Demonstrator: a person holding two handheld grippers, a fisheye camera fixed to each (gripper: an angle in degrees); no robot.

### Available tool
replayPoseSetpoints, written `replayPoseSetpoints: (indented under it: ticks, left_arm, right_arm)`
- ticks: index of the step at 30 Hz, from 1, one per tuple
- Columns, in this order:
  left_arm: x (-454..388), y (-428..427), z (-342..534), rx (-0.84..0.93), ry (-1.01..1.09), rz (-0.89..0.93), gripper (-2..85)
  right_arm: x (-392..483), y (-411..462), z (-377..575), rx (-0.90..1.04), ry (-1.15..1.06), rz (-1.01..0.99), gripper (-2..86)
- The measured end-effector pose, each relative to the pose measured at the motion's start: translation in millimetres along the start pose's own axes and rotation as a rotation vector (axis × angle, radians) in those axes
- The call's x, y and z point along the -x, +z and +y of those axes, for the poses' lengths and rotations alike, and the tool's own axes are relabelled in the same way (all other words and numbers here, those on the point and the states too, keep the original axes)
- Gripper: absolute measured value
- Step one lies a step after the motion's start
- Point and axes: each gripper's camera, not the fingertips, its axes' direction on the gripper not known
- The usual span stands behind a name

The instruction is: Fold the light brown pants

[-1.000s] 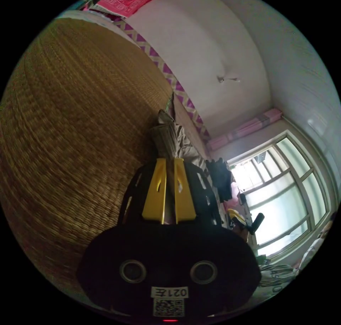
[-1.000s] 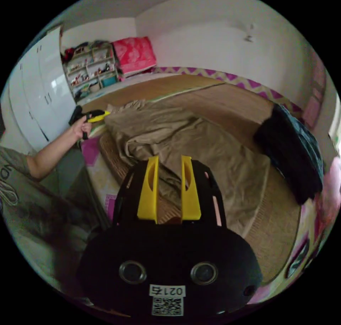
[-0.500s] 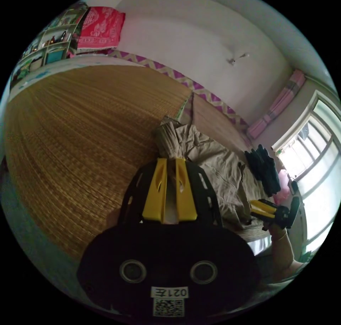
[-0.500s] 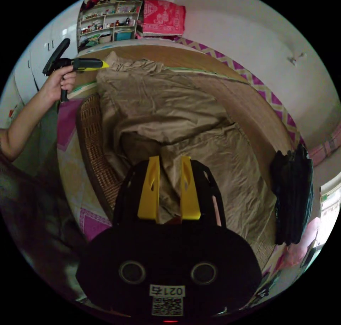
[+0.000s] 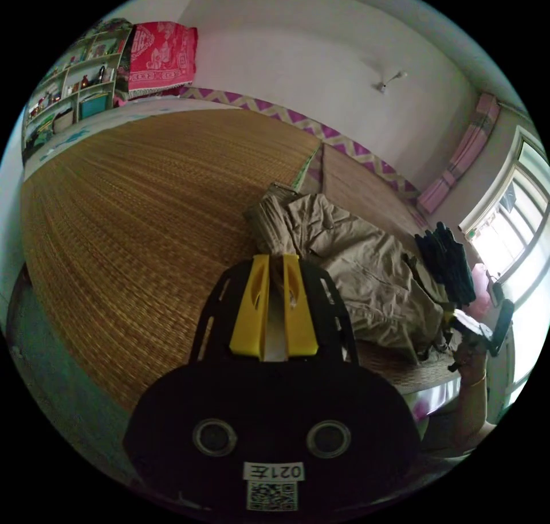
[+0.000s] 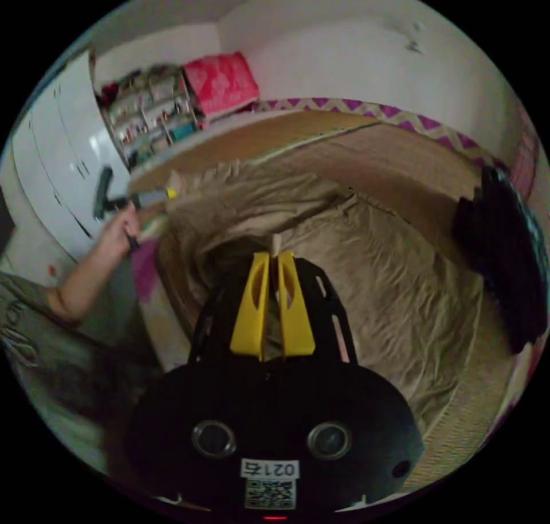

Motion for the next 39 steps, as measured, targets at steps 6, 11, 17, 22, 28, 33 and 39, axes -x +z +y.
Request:
replayPoseSetpoints:
  ticks: [6, 11, 17, 22, 28, 33, 39]
  left_arm:
    - [19.3, 7.1, -5.1, 0.02, -0.017, 0.01, 2.5]
    - [29.4, 10.4, -11.7, 0.031, -0.012, 0.025, 2.1]
    - [50.5, 13.6, -24.9, 0.032, -0.064, 0.112, 1.0]
    - [74.7, 12.6, -69.0, 0.035, -0.106, 0.182, 0.2]
    - [108.4, 21.0, -129.3, 0.064, -0.089, 0.142, 0.0]
    - [136.3, 26.5, -142.7, 0.059, -0.1, 0.102, 0.0]
    - [178.5, 21.6, -117.9, 0.013, -0.182, 0.219, 0.1]
  right_arm:
    - [-174.0, -166.5, 35.5, -0.308, 0.357, -0.227, -0.2]
    - [-304.3, -323.1, 126.3, -0.545, 0.589, -0.073, -0.2]
    - [-441.7, -397.7, 257.6, -0.606, 1.022, 0.023, 0.2]
    - [-484.2, -397.1, 284.6, -0.636, 1.127, -0.039, 0.3]
    - [-507.5, -378.1, 214.9, -0.492, 1.019, -0.046, 0.4]
    - [-497.8, -342.0, 152.4, -0.39, 0.907, -0.064, 0.5]
    - [-470.5, -325.9, 147.4, -0.285, 0.831, -0.006, 1.7]
